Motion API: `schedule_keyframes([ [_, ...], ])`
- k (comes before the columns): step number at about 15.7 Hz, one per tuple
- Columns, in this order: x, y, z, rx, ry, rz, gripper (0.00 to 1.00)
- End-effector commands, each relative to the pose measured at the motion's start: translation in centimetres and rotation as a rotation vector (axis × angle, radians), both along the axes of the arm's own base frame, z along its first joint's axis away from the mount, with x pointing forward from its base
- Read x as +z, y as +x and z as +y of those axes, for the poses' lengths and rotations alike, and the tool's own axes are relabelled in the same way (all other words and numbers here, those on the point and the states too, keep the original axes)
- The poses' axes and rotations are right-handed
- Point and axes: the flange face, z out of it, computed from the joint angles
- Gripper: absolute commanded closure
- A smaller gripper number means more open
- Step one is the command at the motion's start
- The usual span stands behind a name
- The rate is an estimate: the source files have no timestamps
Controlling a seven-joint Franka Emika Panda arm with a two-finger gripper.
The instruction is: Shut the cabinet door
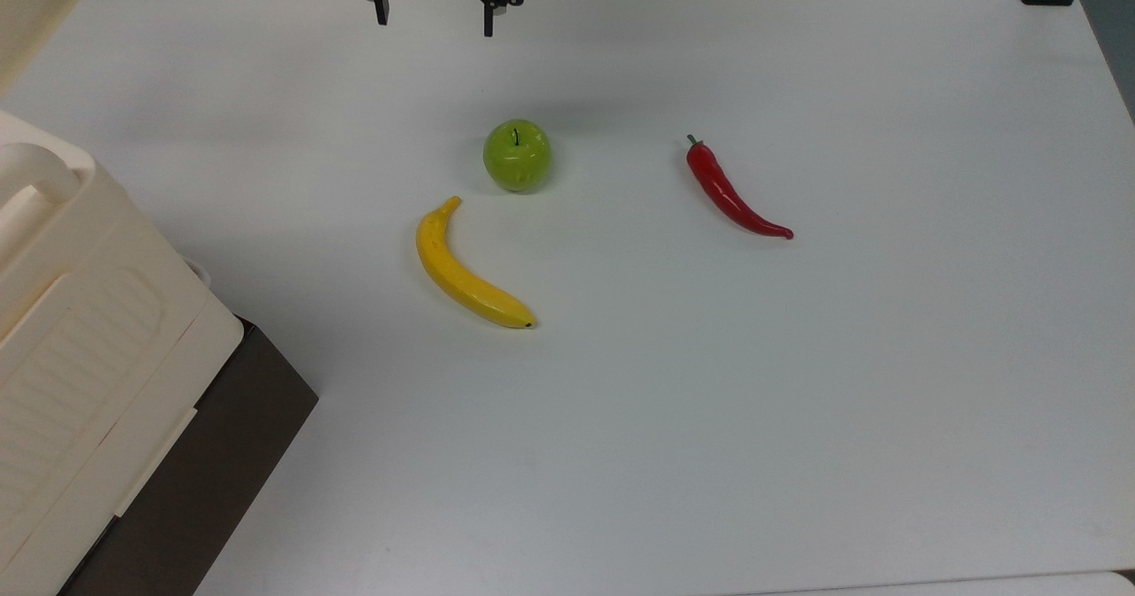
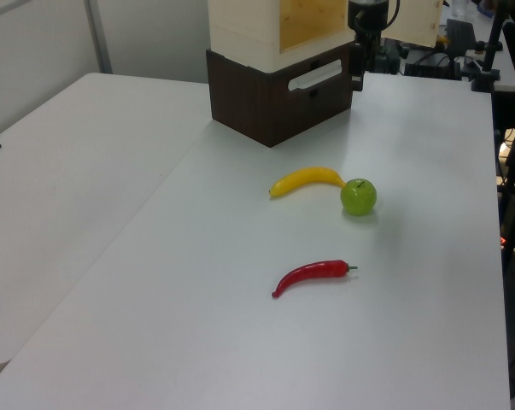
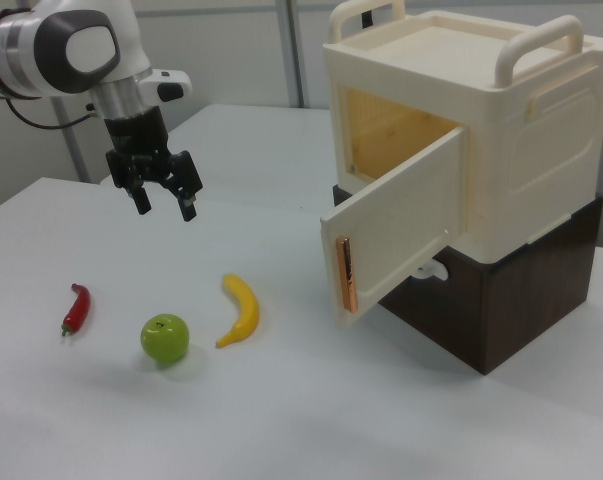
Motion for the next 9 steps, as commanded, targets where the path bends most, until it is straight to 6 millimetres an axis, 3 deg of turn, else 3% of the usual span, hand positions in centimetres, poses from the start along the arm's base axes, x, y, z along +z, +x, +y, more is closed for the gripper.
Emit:
schedule_keyframes([
  [1,0.07,-1.14,0.22,-0.006,0.013,0.022,0.00],
  [7,0.07,-1.07,0.12,-0.006,0.012,0.021,0.00],
  [9,0.06,-1.08,0.07,-0.006,0.007,0.022,0.19],
])
